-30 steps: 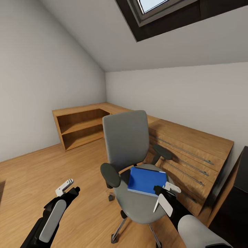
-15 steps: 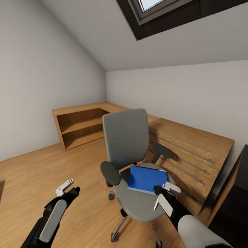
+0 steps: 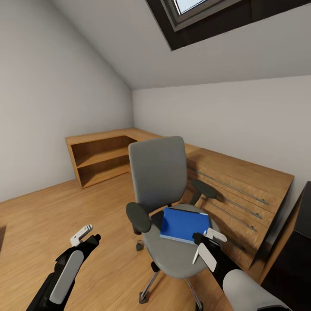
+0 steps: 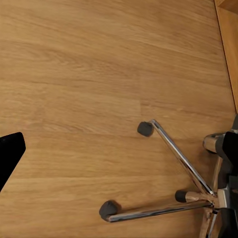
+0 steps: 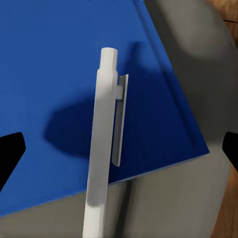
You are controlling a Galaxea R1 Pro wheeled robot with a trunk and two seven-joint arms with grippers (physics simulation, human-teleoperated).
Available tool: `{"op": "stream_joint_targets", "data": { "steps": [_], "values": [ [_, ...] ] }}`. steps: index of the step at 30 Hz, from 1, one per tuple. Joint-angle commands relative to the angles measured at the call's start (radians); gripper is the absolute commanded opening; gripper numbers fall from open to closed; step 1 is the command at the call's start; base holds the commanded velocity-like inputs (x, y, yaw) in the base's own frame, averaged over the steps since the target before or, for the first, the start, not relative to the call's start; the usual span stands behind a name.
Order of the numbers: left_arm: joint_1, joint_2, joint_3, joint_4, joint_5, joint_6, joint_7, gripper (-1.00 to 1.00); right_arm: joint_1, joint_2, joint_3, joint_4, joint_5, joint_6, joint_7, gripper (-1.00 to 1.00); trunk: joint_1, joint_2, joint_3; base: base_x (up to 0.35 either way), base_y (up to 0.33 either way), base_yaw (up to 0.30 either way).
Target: In the bedroom, organize the workspace by keeping the computer under the desk, ensuring the monitor is on the desk, placing the keyboard on the desk next to the monitor, placing the mouse on the desk next to the keyboard, moving the folder from the swivel chair onto the desk next to the mouse, stacking the notebook on top of the folder with the pen on top of the notebook, and positioning the swivel chair next to the desk.
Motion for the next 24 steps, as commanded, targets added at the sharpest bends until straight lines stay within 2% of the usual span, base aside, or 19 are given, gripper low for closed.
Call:
{"op": "stream_joint_targets", "data": {
  "steps": [1,12,13,24],
  "values": [
    [-0.001,0.0,0.0,-0.002,0.007,0.003,0.006,1.0,0.0,-0.001,0.008,-0.002,-0.005,0.006,-0.009,1.0,0.0,-0.001,-0.001,0.0,0.0,0.0],
    [-0.001,0.0,0.0,-0.002,0.007,0.003,0.006,1.0,0.0,-0.001,0.008,-0.002,-0.004,0.005,-0.011,1.0,0.0,-0.001,-0.001,0.0,0.0,0.0],
    [-0.001,0.0,0.0,-0.002,0.007,0.003,0.006,1.0,0.0,-0.001,0.008,-0.002,-0.004,0.005,-0.011,-1.0,0.0,-0.001,-0.001,0.0,0.0,0.0],
    [-0.001,0.0,0.0,-0.002,0.007,0.003,0.006,1.0,0.0,-0.001,0.008,-0.002,-0.003,0.006,-0.014,-1.0,0.0,-0.001,-0.001,0.0,0.0,0.0]
  ]
}}
